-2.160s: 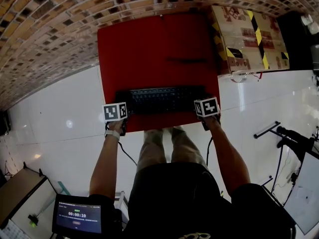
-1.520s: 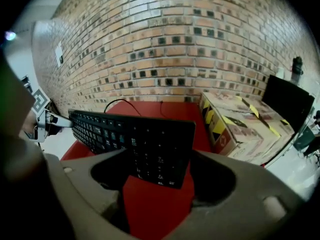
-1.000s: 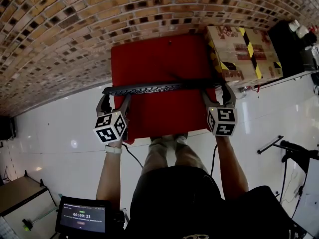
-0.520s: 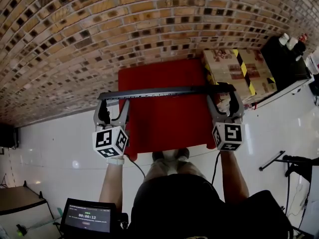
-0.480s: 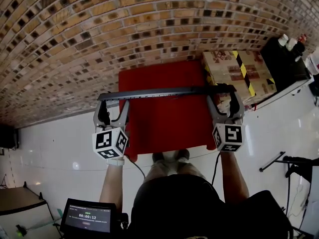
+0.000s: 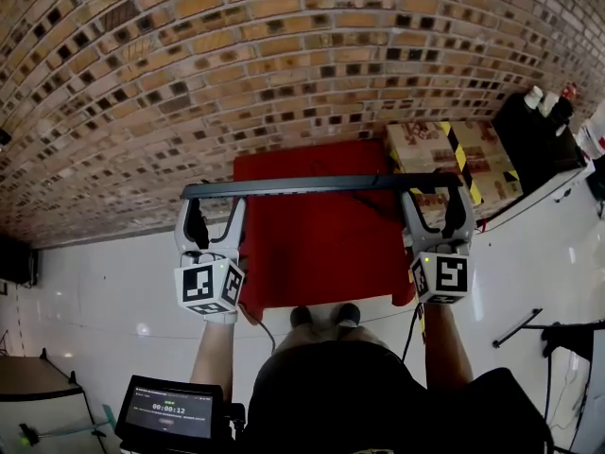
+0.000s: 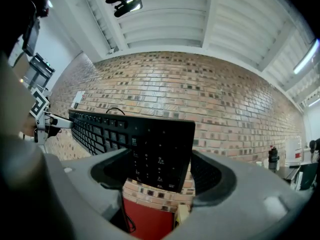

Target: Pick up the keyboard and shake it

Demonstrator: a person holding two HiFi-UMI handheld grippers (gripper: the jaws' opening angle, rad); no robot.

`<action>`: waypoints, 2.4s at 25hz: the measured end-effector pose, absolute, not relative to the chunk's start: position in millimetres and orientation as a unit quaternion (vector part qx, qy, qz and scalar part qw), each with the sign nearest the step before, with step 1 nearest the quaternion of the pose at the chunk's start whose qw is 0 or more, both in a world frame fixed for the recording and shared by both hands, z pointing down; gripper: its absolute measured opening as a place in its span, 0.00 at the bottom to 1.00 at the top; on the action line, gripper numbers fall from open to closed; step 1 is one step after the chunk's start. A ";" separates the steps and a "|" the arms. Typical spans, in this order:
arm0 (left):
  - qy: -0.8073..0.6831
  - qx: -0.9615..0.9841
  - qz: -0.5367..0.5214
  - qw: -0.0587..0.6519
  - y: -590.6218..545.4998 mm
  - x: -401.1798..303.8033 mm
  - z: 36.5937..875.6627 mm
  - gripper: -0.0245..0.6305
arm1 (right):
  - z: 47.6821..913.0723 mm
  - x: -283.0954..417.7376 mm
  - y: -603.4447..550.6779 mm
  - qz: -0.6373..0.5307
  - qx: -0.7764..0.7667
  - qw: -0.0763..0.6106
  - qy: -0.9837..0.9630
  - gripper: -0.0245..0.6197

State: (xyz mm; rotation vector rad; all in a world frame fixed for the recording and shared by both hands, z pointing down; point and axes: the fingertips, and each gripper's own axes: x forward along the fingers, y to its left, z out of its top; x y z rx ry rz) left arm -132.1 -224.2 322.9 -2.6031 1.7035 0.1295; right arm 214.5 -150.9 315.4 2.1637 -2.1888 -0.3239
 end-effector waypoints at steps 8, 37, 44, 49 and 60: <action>0.549 -0.825 0.118 0.064 -210.5 -139.4 257.7 0.66 | 233.5 201.9 -138.4 -0.210 0.687 -0.025 -0.695 0.58; 0.540 -0.788 0.281 0.097 -191.2 -168.8 223.7 0.66 | 145.7 155.1 -100.0 -0.370 0.644 -0.046 -0.668 0.59; 0.550 -0.788 0.252 0.112 -190.5 -160.8 223.4 0.66 | 164.9 169.0 -109.3 -0.321 0.656 -0.056 -0.681 0.59; 0.548 -0.790 0.228 0.153 -187.0 -151.3 211.1 0.66 | 185.6 183.9 -113.5 -0.282 0.668 -0.082 -0.684 0.59; 0.501 -0.775 0.246 0.298 -147.2 -112.9 129.2 0.66 | 175.3 226.2 -77.2 -0.304 0.691 -0.195 -0.626 0.59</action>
